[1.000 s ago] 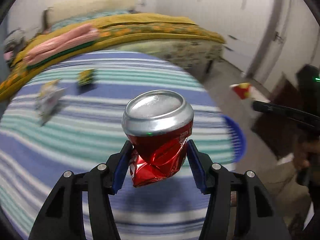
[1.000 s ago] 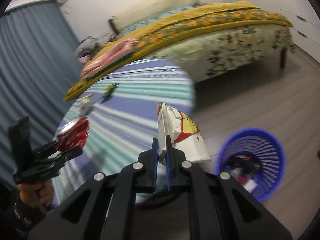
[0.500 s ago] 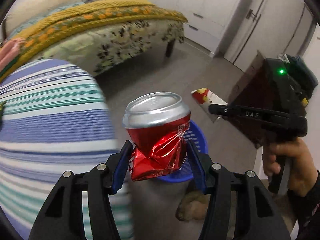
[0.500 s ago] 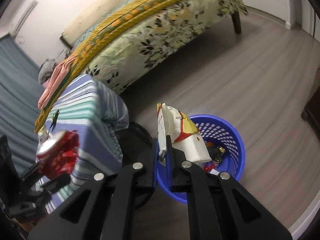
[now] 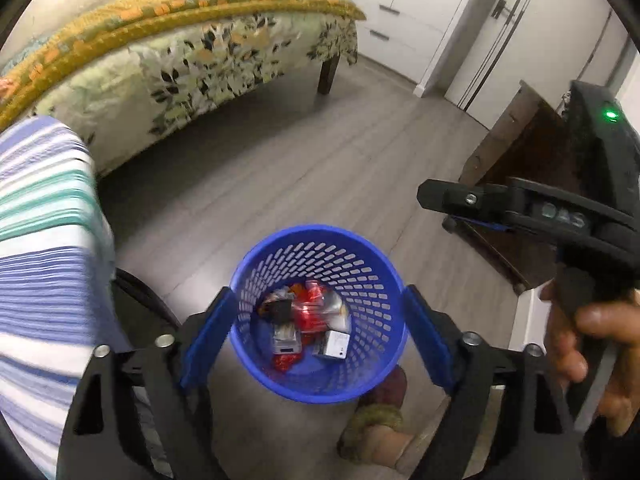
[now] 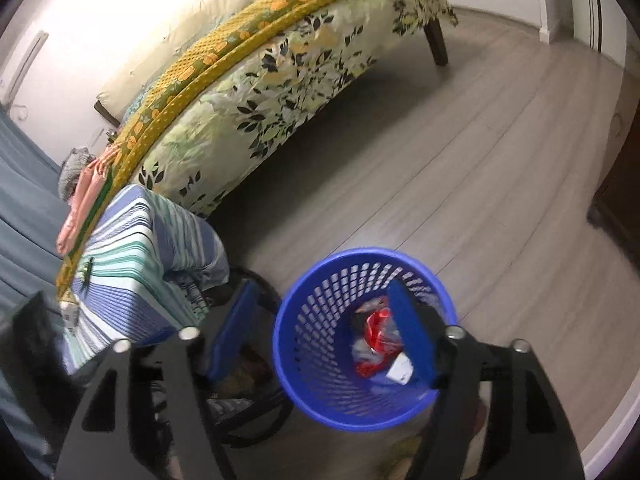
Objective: Collect trash
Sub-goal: 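Carry both items to the blue wastebasket and open both tools to drop them, then move both tools back over the bed toward the remaining snack bags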
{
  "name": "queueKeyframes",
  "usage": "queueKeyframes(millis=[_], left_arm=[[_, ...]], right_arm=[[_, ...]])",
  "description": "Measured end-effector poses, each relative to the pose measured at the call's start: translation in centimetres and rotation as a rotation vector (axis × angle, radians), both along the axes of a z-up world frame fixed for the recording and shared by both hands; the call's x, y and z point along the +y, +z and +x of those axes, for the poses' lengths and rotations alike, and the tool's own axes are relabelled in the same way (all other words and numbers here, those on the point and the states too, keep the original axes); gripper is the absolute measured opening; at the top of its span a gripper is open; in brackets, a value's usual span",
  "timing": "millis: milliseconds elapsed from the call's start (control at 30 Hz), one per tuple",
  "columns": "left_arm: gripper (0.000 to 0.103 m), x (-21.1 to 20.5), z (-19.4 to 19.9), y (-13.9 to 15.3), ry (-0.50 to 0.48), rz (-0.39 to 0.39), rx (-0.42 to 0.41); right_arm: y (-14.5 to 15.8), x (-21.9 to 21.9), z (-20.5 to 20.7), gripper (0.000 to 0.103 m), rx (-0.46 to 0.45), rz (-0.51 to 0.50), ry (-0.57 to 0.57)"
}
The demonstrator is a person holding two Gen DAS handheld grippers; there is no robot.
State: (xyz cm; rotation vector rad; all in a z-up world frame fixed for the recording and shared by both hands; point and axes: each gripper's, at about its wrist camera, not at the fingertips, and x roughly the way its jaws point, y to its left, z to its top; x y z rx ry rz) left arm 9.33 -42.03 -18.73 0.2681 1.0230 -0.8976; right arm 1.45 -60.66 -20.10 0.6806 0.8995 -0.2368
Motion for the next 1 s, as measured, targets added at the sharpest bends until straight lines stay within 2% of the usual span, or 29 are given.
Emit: queueKeyframes(millis=[33,133,267,400,500,600,767,867,1000], left_arm=[[0.088,0.7,-0.2,0.7,-0.003,-0.009,-0.020],[0.091,3.6,-1.0,2.6,0.008,-0.027,-0.053],[0.094,9.7,-1.5,4.2,0.056,-0.029,-0.092],[0.095,18.1,-1.2,4.6,0.177,0.029,-0.145],[0.095,25.1,-0.3,4.2,0.278,0.098,-0.180],[0.095,31.0,0.7,3.7,0.375,0.156,-0.215],[0.095,38.3,3.1,3.4,0.485,0.209,-0.208],[0.096,41.0,4.9,3.1,0.519,0.235,-0.204],[0.098,43.3,6.1,2.8,0.545,0.194,-0.178]], right_arm=[[0.1,0.3,0.1,0.079,0.008,-0.024,0.001],[0.6,1.8,0.3,0.082,0.031,-0.108,0.002],[2.1,5.6,0.7,0.087,-0.006,-0.232,0.051],[3.7,12.1,1.3,0.088,-0.076,-0.410,0.191],[4.2,17.4,1.6,0.088,-0.110,-0.502,0.311],[3.9,22.9,1.8,0.089,-0.135,-0.493,0.403],[3.7,32.1,3.6,0.090,-0.129,-0.438,0.566],[3.7,36.2,5.5,0.090,-0.111,-0.435,0.614],[3.1,39.9,9.2,0.090,-0.059,-0.449,0.653]])
